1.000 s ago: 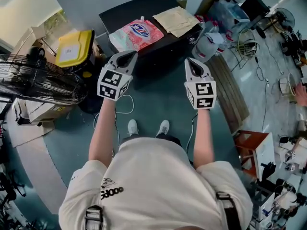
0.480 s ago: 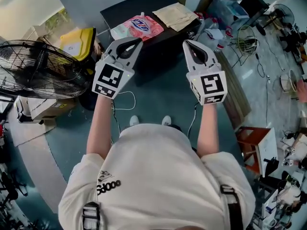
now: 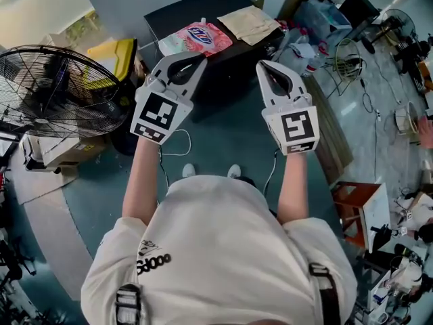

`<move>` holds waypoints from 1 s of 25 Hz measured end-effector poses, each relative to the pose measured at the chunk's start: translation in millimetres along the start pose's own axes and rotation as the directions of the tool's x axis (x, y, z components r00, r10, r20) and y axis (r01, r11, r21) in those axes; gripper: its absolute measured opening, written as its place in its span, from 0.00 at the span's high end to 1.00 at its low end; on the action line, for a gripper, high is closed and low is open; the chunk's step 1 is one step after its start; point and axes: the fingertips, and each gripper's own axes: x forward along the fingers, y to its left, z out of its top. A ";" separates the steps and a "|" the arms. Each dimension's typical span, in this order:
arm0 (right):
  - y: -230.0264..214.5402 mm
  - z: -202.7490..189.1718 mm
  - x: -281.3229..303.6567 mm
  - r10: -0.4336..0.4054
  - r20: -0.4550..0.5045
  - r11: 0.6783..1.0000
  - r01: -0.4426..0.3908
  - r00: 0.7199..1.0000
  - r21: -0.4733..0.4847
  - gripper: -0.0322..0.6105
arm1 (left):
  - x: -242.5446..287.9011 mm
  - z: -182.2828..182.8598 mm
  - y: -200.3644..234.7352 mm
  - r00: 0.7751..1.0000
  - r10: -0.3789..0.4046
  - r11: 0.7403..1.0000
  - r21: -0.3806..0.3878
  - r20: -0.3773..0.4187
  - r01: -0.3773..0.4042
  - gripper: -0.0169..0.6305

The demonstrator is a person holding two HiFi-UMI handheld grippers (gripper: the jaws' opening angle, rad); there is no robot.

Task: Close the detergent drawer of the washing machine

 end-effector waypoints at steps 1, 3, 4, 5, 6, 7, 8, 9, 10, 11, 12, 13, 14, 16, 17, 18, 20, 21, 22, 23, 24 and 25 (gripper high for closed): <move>0.2 -0.2 0.6 0.004 -0.001 1.000 -0.004 1.000 -0.014 0.94 | 0.0 0.8 0.1 1.000 0.000 1.000 -0.002 0.002 0.000 0.95; 0.6 -1.3 0.8 0.008 -0.003 1.000 -0.008 1.000 -0.017 0.94 | -0.2 2.1 -0.6 1.000 0.002 1.000 -0.005 0.007 -0.002 0.95; 1.0 -1.5 0.1 0.009 -0.004 1.000 -0.009 1.000 -0.006 0.94 | -0.9 2.5 -1.4 1.000 0.004 1.000 -0.005 0.006 -0.004 0.95; 1.7 -1.5 -1.2 0.010 -0.005 1.000 -0.010 1.000 0.005 0.94 | -1.9 2.8 -2.4 1.000 0.005 1.000 -0.005 0.004 -0.005 0.95; 2.3 -1.1 -2.7 0.011 -0.005 1.000 -0.011 1.000 0.011 0.94 | -3.2 3.2 -3.6 1.000 0.006 1.000 -0.006 0.001 -0.006 0.95; 3.0 -0.4 -4.2 0.013 -0.003 1.000 -0.013 1.000 0.014 0.94 | -4.7 3.7 -4.8 1.000 0.005 1.000 -0.009 0.001 -0.005 0.95; 3.6 0.4 -5.4 0.014 -0.001 1.000 -0.014 1.000 0.015 0.94 | -6.1 4.2 -6.0 1.000 0.004 1.000 -0.013 0.000 -0.004 0.95; 4.2 1.4 -6.2 0.016 0.003 1.000 -0.016 1.000 0.015 0.94 | -7.3 4.7 -7.0 1.000 0.003 1.000 -0.016 0.000 -0.003 0.95; 4.7 2.3 -6.5 0.018 0.005 1.000 -0.018 1.000 0.015 0.94 | -8.2 5.1 -7.7 1.000 0.002 1.000 -0.017 0.000 -0.002 0.95; 5.1 3.1 -6.5 0.020 0.008 1.000 -0.020 1.000 0.014 0.94 | -8.9 5.6 -8.3 1.000 0.000 1.000 -0.017 0.001 0.000 0.95; 5.6 3.9 -6.4 0.023 0.011 1.000 -0.023 1.000 0.011 0.94 | -9.5 6.3 -8.9 1.000 -0.001 1.000 -0.017 0.003 0.001 0.95; 6.3 4.5 -6.4 0.026 0.015 1.000 -0.026 1.000 0.007 0.94 | -10.0 7.1 -9.6 1.000 -0.002 1.000 -0.017 0.005 0.002 0.95; 7.0 4.9 -6.8 0.029 0.017 1.000 -0.029 0.999 0.005 0.94 | -10.4 7.9 -10.3 1.000 -0.002 1.000 -0.018 0.007 0.002 0.95; 7.7 4.6 -7.0 0.037 0.024 0.999 -0.037 0.999 -0.012 0.94 | -10.6 8.5 -11.0 1.000 0.002 1.000 -0.019 0.006 -0.002 0.95; 7.7 3.9 -6.6 0.041 0.025 0.999 -0.040 0.999 -0.017 0.94 | -10.3 7.9 -10.8 1.000 0.005 1.000 -0.021 0.004 -0.005 0.95; 7.7 2.8 -5.9 0.042 0.023 0.999 -0.042 0.999 -0.010 0.94 | -9.8 6.8 -10.1 1.000 0.008 1.000 -0.024 0.001 -0.008 0.95; 7.9 0.2 -4.2 0.041 0.013 0.999 -0.042 0.999 0.015 0.94 | -9.0 3.9 -8.4 1.000 0.013 0.999 -0.031 -0.004 -0.013 0.95; 8.3 -0.8 -3.4 0.042 0.011 0.999 -0.043 0.999 0.021 0.94 | -9.0 2.5 -7.9 1.000 0.015 0.999 -0.034 -0.007 -0.015 0.95; 8.8 -1.5 -2.7 0.044 0.009 0.999 -0.044 0.999 0.024 0.94 | -9.1 1.1 -7.6 1.000 0.015 0.999 -0.036 -0.009 -0.016 0.95; 9.2 -2.2 -2.2 0.045 0.008 0.999 -0.045 0.999 0.025 0.94 | -9.2 -0.1 -7.5 1.000 0.016 0.999 -0.038 -0.011 -0.016 0.95; 9.4 -2.8 -1.6 0.046 0.008 0.999 -0.046 0.999 0.026 0.94 | -9.3 -1.4 -7.5 1.000 0.016 0.999 -0.040 -0.013 -0.017 0.95; 9.6 -3.4 -1.1 0.046 0.008 0.999 -0.047 0.999 0.027 0.94 | -9.4 -2.5 -7.4 1.000 0.017 0.999 -0.041 -0.014 -0.017 0.95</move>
